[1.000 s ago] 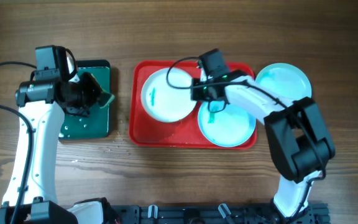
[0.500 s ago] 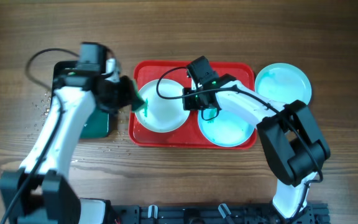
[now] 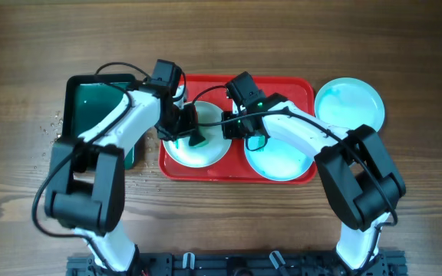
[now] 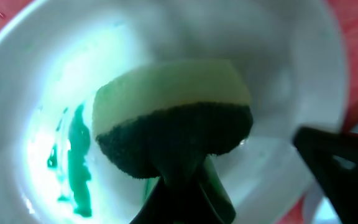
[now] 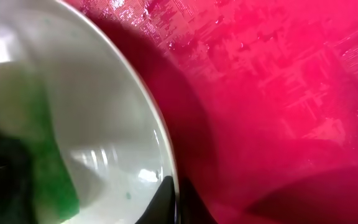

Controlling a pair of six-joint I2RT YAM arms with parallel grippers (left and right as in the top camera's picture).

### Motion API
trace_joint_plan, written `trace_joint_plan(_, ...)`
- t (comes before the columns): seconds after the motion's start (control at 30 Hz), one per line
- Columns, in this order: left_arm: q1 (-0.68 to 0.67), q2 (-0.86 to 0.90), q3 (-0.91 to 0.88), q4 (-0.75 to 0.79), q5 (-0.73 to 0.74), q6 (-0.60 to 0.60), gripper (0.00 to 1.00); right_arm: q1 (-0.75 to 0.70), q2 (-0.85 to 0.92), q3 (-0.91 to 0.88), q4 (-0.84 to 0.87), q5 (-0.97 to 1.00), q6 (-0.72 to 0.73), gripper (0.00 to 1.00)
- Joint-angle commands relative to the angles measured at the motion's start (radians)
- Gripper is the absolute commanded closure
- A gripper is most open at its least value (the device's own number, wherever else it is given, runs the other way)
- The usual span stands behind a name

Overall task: Clean dirty plates on tray and stack at the side
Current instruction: 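Bring the sponge with the left gripper onto the held plate, then scrub the plate with the sponge while the right gripper holds it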

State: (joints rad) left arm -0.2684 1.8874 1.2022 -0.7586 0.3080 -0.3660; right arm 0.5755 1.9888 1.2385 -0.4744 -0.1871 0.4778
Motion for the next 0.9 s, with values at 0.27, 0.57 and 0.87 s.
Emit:
trace_joint_plan(0.27,0.005,0.036,0.004,-0.146,-0.617,-0.009,0.96,0.011,0.017,-0.006,-0.019,0.014,-0.011,0.95)
trace_joint_plan(0.57,0.005,-0.061,0.088,-0.194,-0.459,-0.063,0.96,0.011,0.017,-0.006,-0.021,0.029,-0.006,0.96)
trace_joint_plan(0.87,-0.022,-0.036,0.056,0.010,0.100,0.011,0.96,0.011,0.017,-0.006,-0.021,0.029,-0.006,0.96)
